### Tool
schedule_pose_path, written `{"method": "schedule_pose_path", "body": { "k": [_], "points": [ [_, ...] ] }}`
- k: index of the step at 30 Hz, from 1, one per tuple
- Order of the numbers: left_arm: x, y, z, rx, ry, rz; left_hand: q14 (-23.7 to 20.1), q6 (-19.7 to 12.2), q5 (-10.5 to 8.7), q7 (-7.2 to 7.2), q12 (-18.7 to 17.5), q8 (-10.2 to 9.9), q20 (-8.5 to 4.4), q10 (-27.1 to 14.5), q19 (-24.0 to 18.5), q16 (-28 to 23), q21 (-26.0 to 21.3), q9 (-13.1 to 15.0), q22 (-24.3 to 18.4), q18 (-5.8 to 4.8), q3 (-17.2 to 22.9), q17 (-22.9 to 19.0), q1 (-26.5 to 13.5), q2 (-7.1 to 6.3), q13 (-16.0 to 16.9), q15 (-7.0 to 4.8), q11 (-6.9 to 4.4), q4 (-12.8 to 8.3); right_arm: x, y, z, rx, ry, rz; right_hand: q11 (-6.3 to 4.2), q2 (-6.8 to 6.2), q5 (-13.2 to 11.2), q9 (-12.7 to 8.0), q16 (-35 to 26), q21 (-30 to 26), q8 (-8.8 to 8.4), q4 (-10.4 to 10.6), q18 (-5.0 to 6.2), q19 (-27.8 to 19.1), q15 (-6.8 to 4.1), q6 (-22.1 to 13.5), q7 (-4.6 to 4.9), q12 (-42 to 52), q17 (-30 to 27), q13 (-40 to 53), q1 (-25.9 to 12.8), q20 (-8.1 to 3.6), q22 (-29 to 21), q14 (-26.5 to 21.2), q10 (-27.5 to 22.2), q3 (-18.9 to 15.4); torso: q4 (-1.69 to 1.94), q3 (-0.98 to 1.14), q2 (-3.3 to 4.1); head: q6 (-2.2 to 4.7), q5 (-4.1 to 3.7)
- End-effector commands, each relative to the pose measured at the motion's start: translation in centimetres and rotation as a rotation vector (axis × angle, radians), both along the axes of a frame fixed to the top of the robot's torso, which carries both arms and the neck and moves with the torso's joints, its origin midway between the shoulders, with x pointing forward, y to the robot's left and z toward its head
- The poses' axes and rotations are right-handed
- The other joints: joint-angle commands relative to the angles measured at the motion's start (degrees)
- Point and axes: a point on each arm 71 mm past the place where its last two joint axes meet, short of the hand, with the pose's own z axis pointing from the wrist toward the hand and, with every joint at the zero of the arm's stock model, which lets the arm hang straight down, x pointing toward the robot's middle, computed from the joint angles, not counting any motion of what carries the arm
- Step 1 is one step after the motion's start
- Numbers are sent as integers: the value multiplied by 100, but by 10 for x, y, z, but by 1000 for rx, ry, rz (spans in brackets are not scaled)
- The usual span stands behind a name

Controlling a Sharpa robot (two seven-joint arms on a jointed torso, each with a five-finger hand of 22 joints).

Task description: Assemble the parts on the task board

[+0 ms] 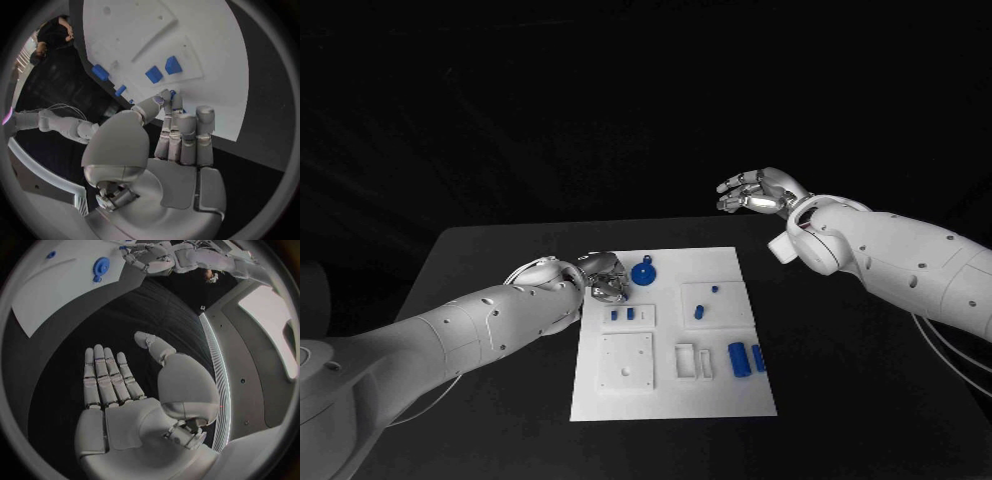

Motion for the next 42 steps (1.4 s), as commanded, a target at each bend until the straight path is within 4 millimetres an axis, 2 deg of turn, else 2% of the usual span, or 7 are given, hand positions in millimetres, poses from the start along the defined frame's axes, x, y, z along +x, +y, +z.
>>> {"method": "schedule_pose_path", "body": {
  "k": [1, 42],
  "points": [
    [-1, -1, -1, 2, 4, -12, 21, 28, 21, 5, -7, 29, -42, 38, 0, 10, 32, 9, 43, 615, 45, -10, -1, 37, 9, -1, 11, 4, 0, 1, 1, 3, -3, 14, -1, 18, 32, -6, -8, -33, 25, 2, 47, -39, -4, 38, 171, -31, -6, -5, -40, 17, 8, -54, -35, -34, -4, 2, -1, -1, 2],
    [4, -2, -3, 67, -63, -14, 29, 44, 79, -1, -22, 36, -55, 64, 11, 5, 37, 7, 41, 609, 63, -18, 7, 29, 34, -7, 5, -3, -1, 1, 0, 3, 0, 17, 1, 17, 31, -10, -7, -47, 26, 3, 46, -37, -2, 39, 169, -31, -12, -5, -39, 17, 22, -55, -37, -36, 5, -2, 0, -4, -25]
  ]
}}
